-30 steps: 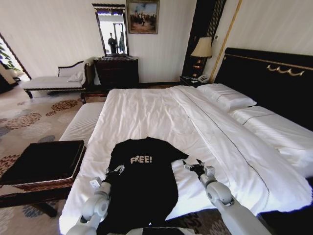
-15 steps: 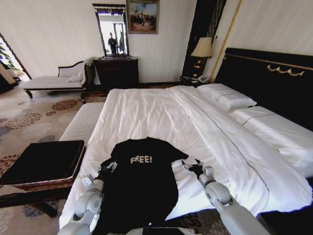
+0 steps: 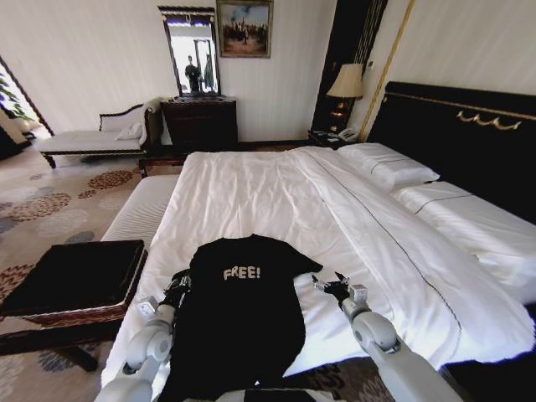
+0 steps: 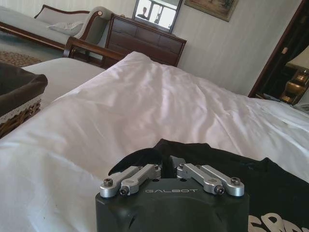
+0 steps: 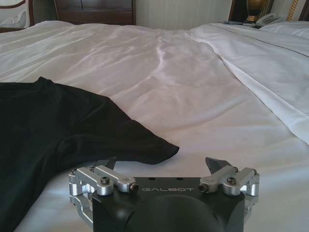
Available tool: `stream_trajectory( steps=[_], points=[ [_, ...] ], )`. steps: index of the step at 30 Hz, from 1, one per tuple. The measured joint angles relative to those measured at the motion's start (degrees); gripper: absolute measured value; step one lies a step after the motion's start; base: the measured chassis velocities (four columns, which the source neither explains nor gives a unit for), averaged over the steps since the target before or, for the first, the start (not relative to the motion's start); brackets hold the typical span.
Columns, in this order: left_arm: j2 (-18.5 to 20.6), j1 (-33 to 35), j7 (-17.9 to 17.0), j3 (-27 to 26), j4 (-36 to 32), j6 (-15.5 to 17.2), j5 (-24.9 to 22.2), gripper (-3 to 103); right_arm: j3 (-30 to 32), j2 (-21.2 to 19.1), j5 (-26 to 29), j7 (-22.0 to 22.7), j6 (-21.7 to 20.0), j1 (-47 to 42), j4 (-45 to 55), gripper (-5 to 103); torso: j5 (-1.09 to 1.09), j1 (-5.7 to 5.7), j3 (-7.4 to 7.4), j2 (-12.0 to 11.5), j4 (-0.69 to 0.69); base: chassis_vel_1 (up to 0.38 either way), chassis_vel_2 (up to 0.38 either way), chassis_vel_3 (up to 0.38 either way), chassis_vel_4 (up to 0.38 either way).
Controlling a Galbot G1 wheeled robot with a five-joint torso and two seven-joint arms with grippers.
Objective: Fold the clothes on the bed and place them into the basket.
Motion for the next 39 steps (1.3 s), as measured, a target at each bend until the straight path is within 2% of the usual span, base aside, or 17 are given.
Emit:
stream_trajectory(
  steps=[1, 4, 9, 13, 18, 25, 30, 32, 33, 34, 36, 37, 38, 39],
  points=[
    [0.24, -0.01, 0.19, -0.16, 0.13, -0.08, 0.4, 5, 0.01, 0.02, 0.0, 0.01, 0.0, -0.01, 0.0, 100, 0.0, 0.0, 0.0, 0.0, 0.0, 0.0, 0.0, 0.0, 0.0],
    [0.76, -0.02, 0.48, -0.63, 0.29, -0.25, 0.89, 1, 0.02, 0.06, -0.01, 0.01, 0.0, -0.01, 0.02, 100, 0.0, 0.0, 0.0, 0.0, 0.0, 0.0, 0.0, 0.0, 0.0],
    [1.88, -0.09, 0.83, -2.34, 0.56, -0.35, 1.05, 0, 0.03, 0.23, -0.01, 0.02, 0.0, -0.01, 0.12, 100, 0.0, 0.0, 0.0, 0.0, 0.0, 0.0, 0.0, 0.0, 0.0],
    [3.18, -0.22, 1.36, -5.66, 1.34, -0.41, 0.02, 0, 0.03, 0.27, -0.02, 0.03, 0.0, -0.01, 0.14, 100, 0.0, 0.0, 0.0, 0.0, 0.0, 0.0, 0.0, 0.0, 0.0],
    [5.93, 0.25, 3.46, -9.74, 3.32, -0.91, -0.58, 0, -0.23, 0.26, 0.02, 0.07, -0.01, 0.29, 0.15, 100, 0.0, 0.0, 0.0, 0.0, 0.0, 0.0, 0.0, 0.0, 0.0],
    [7.24, -0.41, 4.39, -9.13, 6.33, -1.2, 0.07, 0, -0.85, 0.55, 0.04, 0.14, -0.04, 0.6, -0.2, 100, 0.0, 0.0, 0.0, 0.0, 0.0, 0.0, 0.0, 0.0, 0.0],
    [6.71, -1.04, 3.5, -8.16, 7.97, -0.56, 0.23, -1, -0.95, 0.75, 0.34, 0.16, -0.04, 0.61, -0.57, 100, -0.01, 0.0, 0.0, 0.0, 0.0, 0.0, 0.0, 0.0, 0.0],
    [6.15, -0.81, 3.29, -8.16, 8.07, 0.03, 0.21, 10, -0.8, 1.15, 2.16, 0.25, -0.04, 0.55, -0.68, 100, 0.01, 0.0, 0.0, 0.0, -0.01, 0.0, 0.0, 0.0, 0.0],
    [6.15, -0.81, 3.29, -8.16, 8.07, 0.03, 0.21, 10, -0.8, 1.15, 2.16, 0.25, -0.04, 0.55, -0.68, 100, 0.01, 0.0, 0.0, 0.0, -0.01, 0.0, 0.0, 0.0, 0.0],
    [5.82, -0.29, 3.3, -8.56, 7.8, 0.12, 0.43, 15, -0.66, 1.33, 3.39, 0.34, -0.04, 0.5, -0.66, 100, 0.0, 0.0, 0.0, 0.0, -0.01, 0.0, 0.0, 0.0, 0.0],
    [5.04, 1.65, 3.84, -10.37, 6.35, 0.02, 1.23, 26, -0.19, 1.89, 8.57, 0.67, -0.05, 0.5, -0.18, 100, 0.01, 0.0, 0.0, 0.0, -0.01, 0.0, 0.0, 0.0, 0.0],
    [4.76, 2.74, 4.21, -11.29, 5.67, -0.28, 1.97, 26, 0.04, 2.25, 11.37, 1.02, -0.12, 0.67, 0.11, 100, 0.01, 0.0, 0.0, 0.0, 0.0, 0.0, 0.0, 0.0, 0.0],
    [4.76, 2.74, 4.21, -11.29, 5.67, -0.28, 1.97, 26, 0.04, 2.25, 11.37, 1.02, -0.12, 0.67, 0.11, 100, 0.01, 0.0, 0.0, 0.0, 0.0, 0.0, 0.0, 0.0, 0.0],
    [4.49, 3.95, 4.7, -12.28, 4.98, -0.81, 2.91, 31, 0.3, 2.66, 15.29, 1.49, -0.32, 1.02, 0.41, 100, 0.0, 0.0, 0.0, 0.0, -0.01, 0.0, 0.0, 0.0, 0.0]
  ],
)
